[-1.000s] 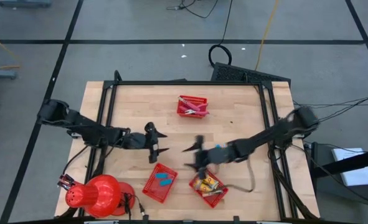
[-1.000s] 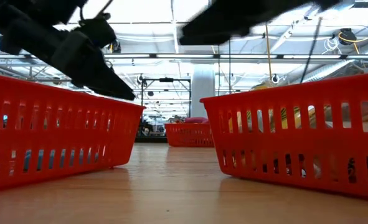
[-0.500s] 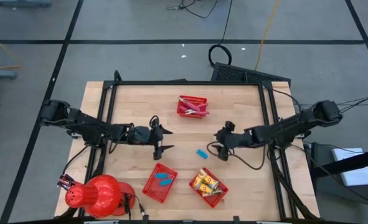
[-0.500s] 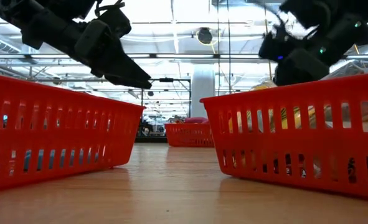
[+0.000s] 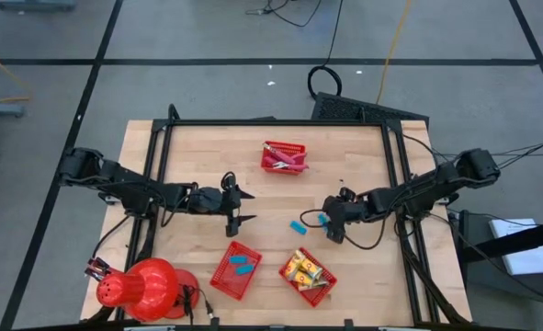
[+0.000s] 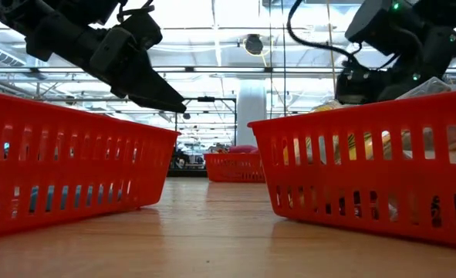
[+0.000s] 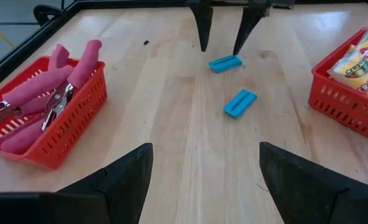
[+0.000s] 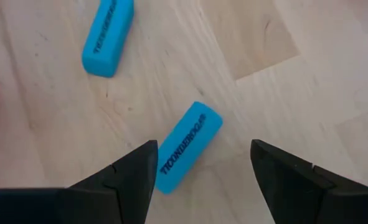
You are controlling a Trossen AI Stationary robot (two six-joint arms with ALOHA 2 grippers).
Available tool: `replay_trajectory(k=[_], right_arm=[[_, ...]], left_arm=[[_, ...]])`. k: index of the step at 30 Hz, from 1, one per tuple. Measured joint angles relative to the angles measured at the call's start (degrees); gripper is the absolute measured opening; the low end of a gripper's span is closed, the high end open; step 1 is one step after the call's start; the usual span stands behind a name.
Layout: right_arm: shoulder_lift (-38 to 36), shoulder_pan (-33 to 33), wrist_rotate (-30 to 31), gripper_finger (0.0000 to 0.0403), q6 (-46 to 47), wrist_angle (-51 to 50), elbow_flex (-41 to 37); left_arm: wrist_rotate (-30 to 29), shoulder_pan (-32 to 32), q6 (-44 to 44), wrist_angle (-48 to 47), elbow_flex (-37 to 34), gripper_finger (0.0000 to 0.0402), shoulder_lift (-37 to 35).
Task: Pick & Place School Supplies
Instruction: Put the blue eraser into the bottom left red basket
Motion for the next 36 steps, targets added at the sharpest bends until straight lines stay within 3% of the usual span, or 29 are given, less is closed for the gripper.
replay_trajectory(k=[9, 13, 16, 22, 30, 36], right_arm=[[10.1, 0.5, -0.5, 0.0246, 0.1, 6.7, 0.6], [10.9, 1.1, 0.7, 0.0225, 0.0, 7.3, 1.0], [10.8, 1.9, 1.8, 0.0183, 0.1, 7.2, 1.0], [10.8, 3.5, 2.4, 0.0046, -1.1, 7.5, 0.9], [6.4, 4.9, 5.3, 0.0045, -8.8, 11.4, 2.4], [3.3, 4.2, 8.0, 0.0045, -19.4, 19.7, 5.9]], left_arm=[[-0.2, 0.0, 0.1, -1.1, 0.0, 0.0294, 0.0], [-0.6, 0.0, 0.0, -2.3, 0.0, 0.0294, 0.0], [-1.4, 0.0, -0.1, -2.9, 0.0, 0.0294, 0.0], [-2.1, -0.1, -0.3, -3.3, 0.0, 0.0294, 0.0], [-6.2, -0.2, -0.5, -6.7, 0.0, 0.0294, -0.8], [-7.7, -0.2, -0.7, -8.2, 0.0, 0.0294, -0.7]])
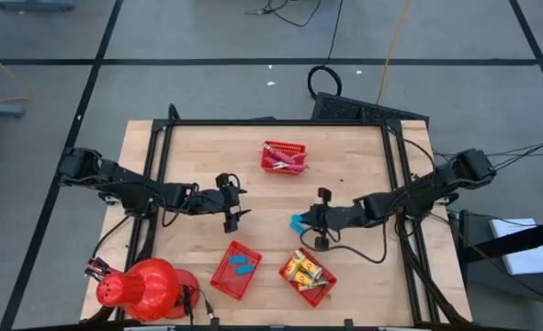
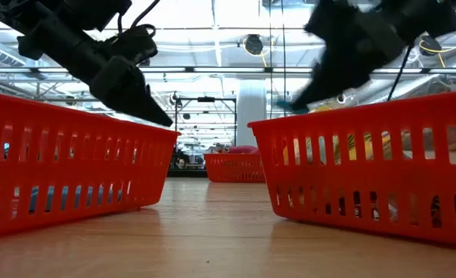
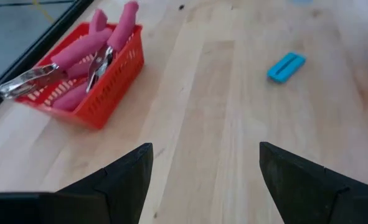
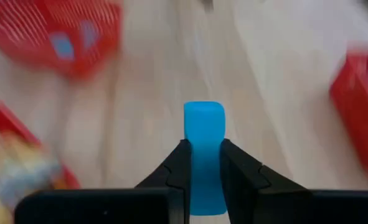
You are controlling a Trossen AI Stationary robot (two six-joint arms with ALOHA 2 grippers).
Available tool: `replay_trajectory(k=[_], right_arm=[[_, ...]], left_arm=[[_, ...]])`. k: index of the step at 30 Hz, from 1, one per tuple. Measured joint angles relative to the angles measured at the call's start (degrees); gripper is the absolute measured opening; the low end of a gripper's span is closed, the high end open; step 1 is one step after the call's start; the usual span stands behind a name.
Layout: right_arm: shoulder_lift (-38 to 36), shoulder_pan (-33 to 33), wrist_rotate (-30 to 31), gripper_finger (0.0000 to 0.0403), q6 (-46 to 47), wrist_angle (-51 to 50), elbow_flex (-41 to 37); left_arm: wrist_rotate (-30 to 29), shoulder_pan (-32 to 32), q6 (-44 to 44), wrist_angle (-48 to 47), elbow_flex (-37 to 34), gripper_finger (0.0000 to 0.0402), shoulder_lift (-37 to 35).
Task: Pick & Place School Supplies
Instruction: Put the blue eraser into the bottom left red basket
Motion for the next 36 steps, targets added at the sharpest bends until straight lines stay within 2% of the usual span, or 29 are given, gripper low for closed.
replay_trajectory(k=[2, 5, 9, 12, 18, 24, 26, 31, 36], right_arm=[[-0.2, -0.6, -0.6, 0.0045, -2.7, 2.7, 1.4], [1.7, -1.7, -4.7, 0.0045, -6.1, 9.4, 3.0], [8.2, -2.9, -13.3, 0.0045, -8.3, 19.4, 5.8], [15.4, -3.6, -16.4, 0.0045, -10.0, 22.4, 10.6], [26.9, -3.7, -23.1, 0.0045, -13.8, 21.7, 22.9], [32.8, -3.7, -30.5, 0.0044, -15.0, 18.3, 32.4], [33.5, -3.7, -32.9, 0.0044, -14.6, 16.9, 34.4], [37.6, -3.7, -33.8, 0.0044, -13.2, 14.9, 38.1], [42.1, -4.0, -36.3, 0.0044, -11.2, 13.7, 41.0]], left_arm=[[-1.2, 0.0, 0.2, -1.4, 0.0, 0.0294, 0.0], [-5.2, -0.2, -0.3, -5.5, 0.0, 0.0294, -1.1], [-10.0, -1.0, -1.7, -10.0, -0.3, 0.0294, -6.2], [-12.5, -2.7, -2.1, -11.7, -2.3, 0.0294, -12.0], [-15.5, -6.4, -4.9, -13.0, -9.3, 0.0294, -25.1], [-17.9, -11.0, -8.8, -12.8, -16.0, 0.0294, -34.4], [-19.4, -12.6, -9.0, -12.8, -17.3, 0.0294, -36.3], [-22.6, -15.0, -9.3, -12.8, -19.4, 0.0294, -40.2], [-22.9, -15.5, -9.3, -12.7, -19.8, 0.0294, -41.2]])
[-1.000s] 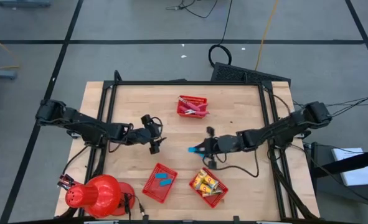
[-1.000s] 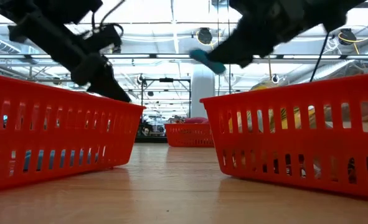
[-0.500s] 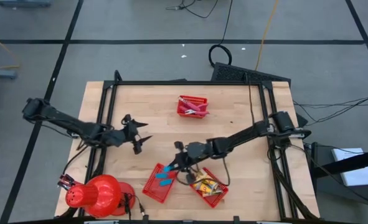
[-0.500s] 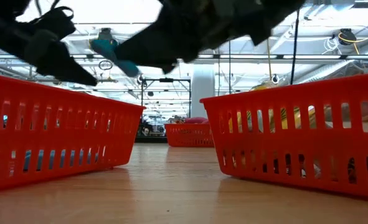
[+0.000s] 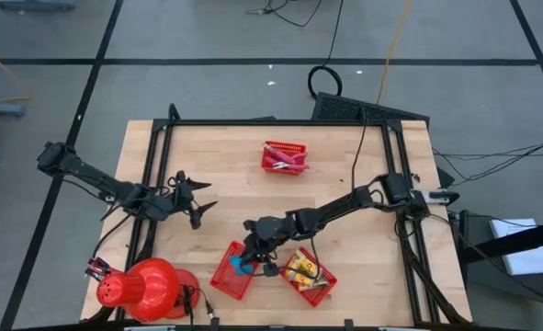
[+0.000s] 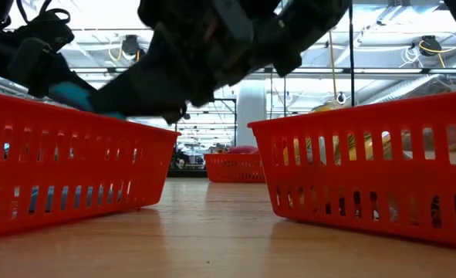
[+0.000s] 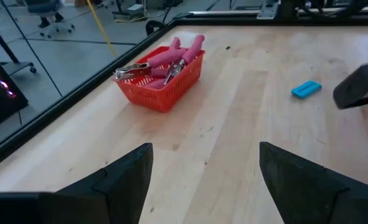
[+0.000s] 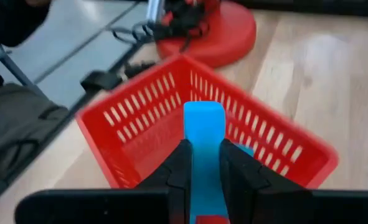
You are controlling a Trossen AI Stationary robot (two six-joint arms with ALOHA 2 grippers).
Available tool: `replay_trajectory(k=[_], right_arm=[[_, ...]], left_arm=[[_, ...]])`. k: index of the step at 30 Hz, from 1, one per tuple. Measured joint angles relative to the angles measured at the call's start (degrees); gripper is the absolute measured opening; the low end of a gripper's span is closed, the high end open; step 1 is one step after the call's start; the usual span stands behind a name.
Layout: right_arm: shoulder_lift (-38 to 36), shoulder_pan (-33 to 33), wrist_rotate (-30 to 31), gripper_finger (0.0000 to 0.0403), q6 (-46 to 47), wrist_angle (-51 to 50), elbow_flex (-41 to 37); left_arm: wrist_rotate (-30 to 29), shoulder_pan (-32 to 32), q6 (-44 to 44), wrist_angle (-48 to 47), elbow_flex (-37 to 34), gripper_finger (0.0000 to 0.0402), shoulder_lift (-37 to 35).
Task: Pick & Place School Supplies
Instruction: Put the blue eraser into the bottom left red basket
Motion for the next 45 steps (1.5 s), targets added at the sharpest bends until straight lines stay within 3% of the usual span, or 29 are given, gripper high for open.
replay_trajectory(k=[7, 15, 19, 26, 32, 40, 45], right_arm=[[1.6, -0.9, 0.3, 0.0048, 2.2, -1.4, 0.5], [1.5, -0.9, 0.1, 0.0220, 2.3, -1.4, 0.6], [1.5, -0.7, 1.1, 0.0263, 0.9, -1.2, 0.6], [-4.4, 0.5, 14.9, 0.0255, -4.8, -8.8, 0.5], [-13.0, 2.0, 26.9, 0.0244, -6.6, -26.5, 0.5], [-15.8, 0.3, 25.4, 0.0244, 6.8, -55.1, 0.4], [-14.9, -1.3, 23.9, 0.0244, 9.6, -61.0, 0.5]], left_arm=[[0.0, -0.1, 0.1, 0.0, 0.0, 0.0294, 0.1], [0.0, -0.1, 0.2, -0.1, 0.0, 0.0294, 0.1], [0.0, -0.1, 0.3, -0.1, 0.0, 0.0294, 0.1], [0.1, -0.1, 0.0, -0.7, 0.0, 0.0294, 0.1], [0.2, -0.1, -0.9, -1.3, 0.0, 0.0294, 0.1], [0.2, -0.1, -1.0, -1.2, 0.0, 0.0294, 0.1], [0.2, -0.1, -0.8, -1.2, 0.0, 0.0294, 0.1]])
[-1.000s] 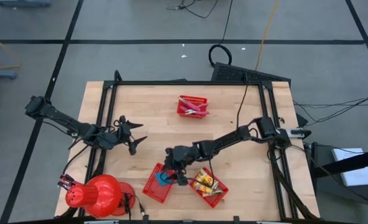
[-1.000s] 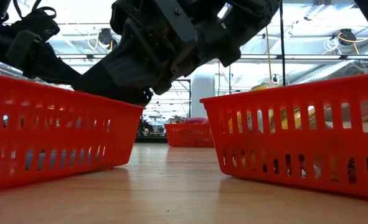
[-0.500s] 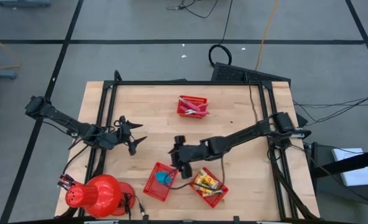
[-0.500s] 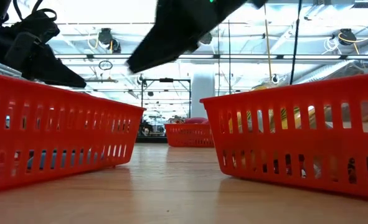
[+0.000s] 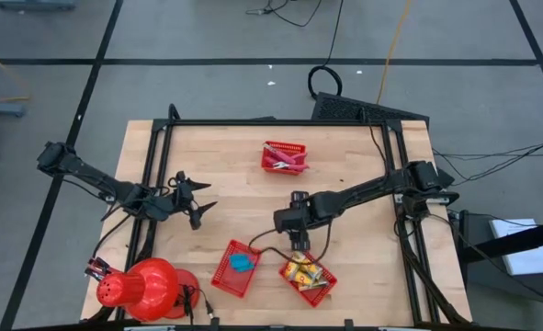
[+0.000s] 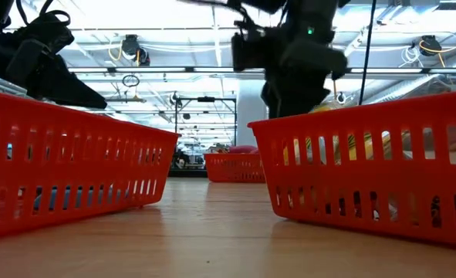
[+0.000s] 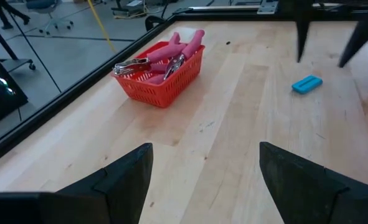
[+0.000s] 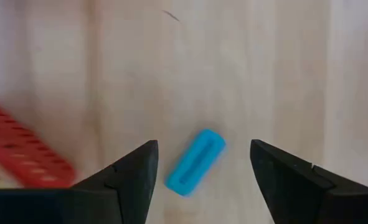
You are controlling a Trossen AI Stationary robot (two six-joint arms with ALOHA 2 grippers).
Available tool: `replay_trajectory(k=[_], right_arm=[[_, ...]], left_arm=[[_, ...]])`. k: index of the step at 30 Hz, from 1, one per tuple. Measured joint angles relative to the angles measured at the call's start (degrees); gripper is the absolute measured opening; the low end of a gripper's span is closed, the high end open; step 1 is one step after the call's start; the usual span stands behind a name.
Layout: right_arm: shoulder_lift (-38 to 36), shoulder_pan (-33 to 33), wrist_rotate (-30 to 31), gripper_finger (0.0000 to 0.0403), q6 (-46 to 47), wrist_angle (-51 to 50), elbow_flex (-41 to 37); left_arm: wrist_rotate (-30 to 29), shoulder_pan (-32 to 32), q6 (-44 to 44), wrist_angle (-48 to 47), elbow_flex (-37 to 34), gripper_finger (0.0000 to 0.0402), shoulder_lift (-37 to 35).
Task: Pick & Place School Supplies
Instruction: Put the blue eraser into the bottom left red basket
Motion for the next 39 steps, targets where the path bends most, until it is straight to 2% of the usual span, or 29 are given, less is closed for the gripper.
replay_trajectory(k=[9, 16, 29, 31, 33, 37, 38, 39], right_arm=[[0.0, -4.0, -10.3, 0.0244, 5.8, 1.2, -5.0], [-0.1, -4.8, -10.6, 0.0244, 7.7, 2.6, -8.2], [-0.5, -4.7, -10.8, 0.0236, 9.7, 14.9, -15.5], [-0.5, -4.6, -9.6, 0.0217, 9.7, 15.0, -15.7], [-0.4, -4.5, -8.6, 0.0182, 9.6, 14.8, -15.7], [-0.4, -4.4, -8.6, 0.0059, 8.5, 14.7, -15.8], [-0.4, -4.4, -8.4, 0.0037, 7.8, 14.8, -15.8], [-0.4, -4.2, -8.0, 0.0034, 7.4, 14.9, -15.8]], left_arm=[[0.0, 0.0, 1.7, 0.3, 0.0, 0.0294, 0.0], [-0.1, 0.0, 3.0, 1.5, 0.0, 0.0294, 0.0], [-0.2, 0.0, 3.0, 1.6, 0.0, 0.0294, 0.0], [-0.2, 0.0, 3.0, 1.6, 0.0, 0.0294, 0.0], [-0.2, 0.0, 3.0, 1.6, 0.0, 0.0294, 0.0], [-0.2, 0.0, 3.0, 1.6, 0.0, 0.0294, 0.0], [-0.2, 0.0, 3.0, 1.6, 0.0, 0.0294, 0.0], [-0.2, 0.0, 3.0, 1.6, 0.0, 0.0294, 0.0]])
